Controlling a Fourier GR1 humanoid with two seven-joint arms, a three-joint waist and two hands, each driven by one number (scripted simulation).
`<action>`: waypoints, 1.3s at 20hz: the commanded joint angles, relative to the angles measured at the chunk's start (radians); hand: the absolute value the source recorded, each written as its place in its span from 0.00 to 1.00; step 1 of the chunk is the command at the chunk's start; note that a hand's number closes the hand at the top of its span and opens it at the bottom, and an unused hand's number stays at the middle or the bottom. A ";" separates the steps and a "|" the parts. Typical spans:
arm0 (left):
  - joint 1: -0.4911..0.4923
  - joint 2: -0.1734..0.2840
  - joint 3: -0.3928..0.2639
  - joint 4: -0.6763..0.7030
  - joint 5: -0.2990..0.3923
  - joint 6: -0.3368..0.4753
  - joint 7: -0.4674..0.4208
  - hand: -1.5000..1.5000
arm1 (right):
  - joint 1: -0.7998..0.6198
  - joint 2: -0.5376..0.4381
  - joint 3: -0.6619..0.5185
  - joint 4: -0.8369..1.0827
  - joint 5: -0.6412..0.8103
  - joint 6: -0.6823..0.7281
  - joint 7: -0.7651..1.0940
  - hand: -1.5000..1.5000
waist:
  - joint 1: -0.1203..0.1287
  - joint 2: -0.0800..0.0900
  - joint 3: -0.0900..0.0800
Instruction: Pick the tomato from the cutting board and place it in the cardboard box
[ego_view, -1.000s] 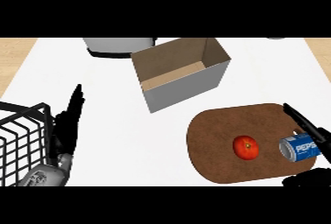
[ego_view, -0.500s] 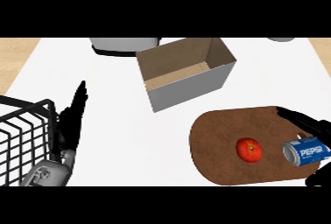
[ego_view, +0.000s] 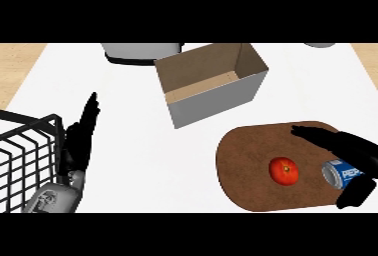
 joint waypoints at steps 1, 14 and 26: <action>0.047 0.188 0.067 0.057 -0.064 -0.045 -0.009 0.50 | -0.043 0.044 0.044 -0.017 0.055 0.018 0.083 0.00 | 0.003 0.002 -0.007; 0.067 0.182 0.149 0.062 -0.083 -0.091 -0.018 0.50 | -0.080 0.126 0.042 0.005 0.056 0.057 0.083 0.00 | -0.015 0.002 -0.007; 0.116 0.135 0.176 0.039 -0.133 -0.111 -0.024 0.50 | -0.065 0.152 0.072 -0.117 0.076 0.116 0.132 0.00 | -0.023 -0.003 -0.008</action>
